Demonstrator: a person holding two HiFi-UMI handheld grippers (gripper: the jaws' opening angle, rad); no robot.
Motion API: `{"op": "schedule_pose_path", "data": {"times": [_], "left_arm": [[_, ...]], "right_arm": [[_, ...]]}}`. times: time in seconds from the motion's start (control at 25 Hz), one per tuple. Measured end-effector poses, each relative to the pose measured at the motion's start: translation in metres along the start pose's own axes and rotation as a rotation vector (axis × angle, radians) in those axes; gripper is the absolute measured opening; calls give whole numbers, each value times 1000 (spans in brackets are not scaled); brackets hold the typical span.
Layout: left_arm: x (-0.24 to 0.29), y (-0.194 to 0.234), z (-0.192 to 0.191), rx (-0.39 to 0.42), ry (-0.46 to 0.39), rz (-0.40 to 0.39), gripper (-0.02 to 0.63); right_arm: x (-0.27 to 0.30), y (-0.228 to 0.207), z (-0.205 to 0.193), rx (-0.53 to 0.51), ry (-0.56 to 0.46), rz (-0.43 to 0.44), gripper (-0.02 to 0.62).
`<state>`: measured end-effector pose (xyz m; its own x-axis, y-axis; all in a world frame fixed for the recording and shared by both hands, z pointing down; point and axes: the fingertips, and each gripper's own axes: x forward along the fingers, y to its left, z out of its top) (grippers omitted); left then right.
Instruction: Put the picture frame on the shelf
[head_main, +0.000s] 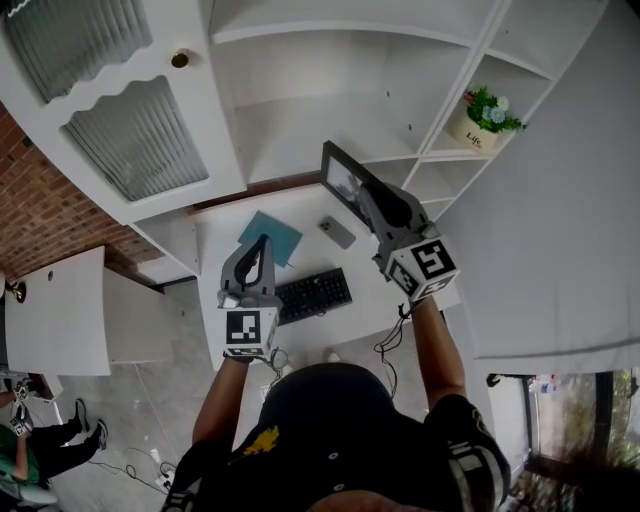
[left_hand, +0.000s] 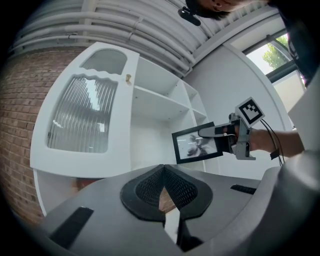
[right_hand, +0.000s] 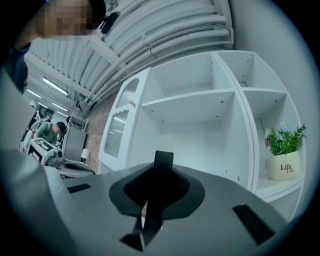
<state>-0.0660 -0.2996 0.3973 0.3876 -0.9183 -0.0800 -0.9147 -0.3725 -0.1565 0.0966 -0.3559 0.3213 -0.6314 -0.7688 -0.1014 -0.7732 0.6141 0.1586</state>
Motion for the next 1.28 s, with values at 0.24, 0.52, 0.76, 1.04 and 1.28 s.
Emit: {"op": "schedule_pose_path", "data": {"times": [0.24, 0.52, 0.76, 1.04, 1.28], "left_arm": [[4, 7, 0, 8, 2, -1, 18], [16, 1, 5, 0, -8, -29, 18], [27, -8, 4, -24, 5, -50, 18], [36, -9, 8, -20, 4, -49, 18], [39, -15, 9, -23, 5, -61, 18]], "right_arm": [[19, -19, 14, -13, -24, -2, 29], [39, -35, 20, -50, -1, -27, 29], [49, -55, 23, -40, -1, -47, 29], [61, -74, 19, -37, 10, -62, 29], [78, -87, 15, -23, 10, -78, 29]]}}
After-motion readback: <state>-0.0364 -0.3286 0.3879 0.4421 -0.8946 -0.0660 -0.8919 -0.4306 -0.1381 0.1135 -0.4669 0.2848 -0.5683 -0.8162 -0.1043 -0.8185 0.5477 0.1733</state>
